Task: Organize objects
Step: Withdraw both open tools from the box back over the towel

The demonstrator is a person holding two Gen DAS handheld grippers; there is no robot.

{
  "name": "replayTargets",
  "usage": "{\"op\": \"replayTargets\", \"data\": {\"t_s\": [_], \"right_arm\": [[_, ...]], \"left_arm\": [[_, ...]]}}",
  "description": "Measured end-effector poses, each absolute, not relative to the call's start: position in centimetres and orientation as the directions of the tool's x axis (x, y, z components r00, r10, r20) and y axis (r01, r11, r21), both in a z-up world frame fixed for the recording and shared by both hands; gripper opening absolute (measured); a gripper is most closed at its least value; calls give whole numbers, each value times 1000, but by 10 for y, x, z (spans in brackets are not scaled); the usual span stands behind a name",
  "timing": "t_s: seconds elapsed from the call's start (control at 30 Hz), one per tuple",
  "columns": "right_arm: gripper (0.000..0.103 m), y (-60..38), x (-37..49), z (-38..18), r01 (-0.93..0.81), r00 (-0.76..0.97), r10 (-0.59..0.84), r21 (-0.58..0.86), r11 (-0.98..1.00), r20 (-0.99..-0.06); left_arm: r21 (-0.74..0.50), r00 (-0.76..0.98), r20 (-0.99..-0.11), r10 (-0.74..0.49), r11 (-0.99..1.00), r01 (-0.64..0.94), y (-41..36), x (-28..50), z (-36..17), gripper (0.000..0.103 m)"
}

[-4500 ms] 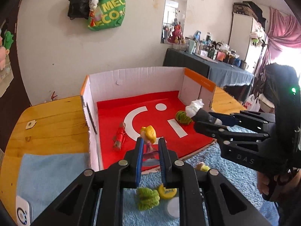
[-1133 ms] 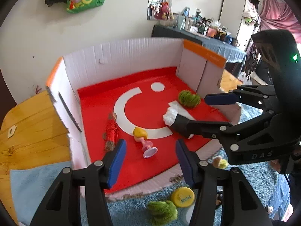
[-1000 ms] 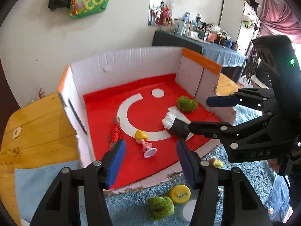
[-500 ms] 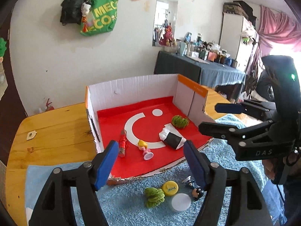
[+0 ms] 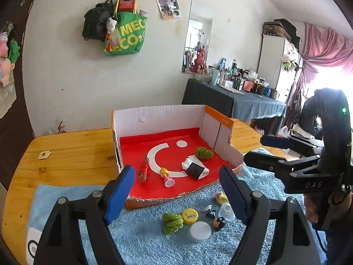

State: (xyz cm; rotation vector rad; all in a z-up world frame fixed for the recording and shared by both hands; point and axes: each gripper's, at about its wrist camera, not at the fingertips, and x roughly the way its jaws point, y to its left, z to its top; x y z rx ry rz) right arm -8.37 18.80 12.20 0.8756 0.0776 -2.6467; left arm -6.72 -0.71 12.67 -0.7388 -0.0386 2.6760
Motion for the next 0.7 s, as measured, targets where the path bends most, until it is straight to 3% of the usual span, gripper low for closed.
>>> {"op": "replayTargets", "data": {"t_s": [0.17, 0.7], "right_arm": [[88, 187, -64, 117, 326, -776, -286, 31, -945, -561], [91, 203, -16, 88, 260, -817, -260, 74, -963, -514]], "left_arm": [[-135, -808, -474, 349, -936, -326, -10, -54, 122, 85], [-142, -818, -471, 329, -944, -298, -4, -5, 95, 93]]}}
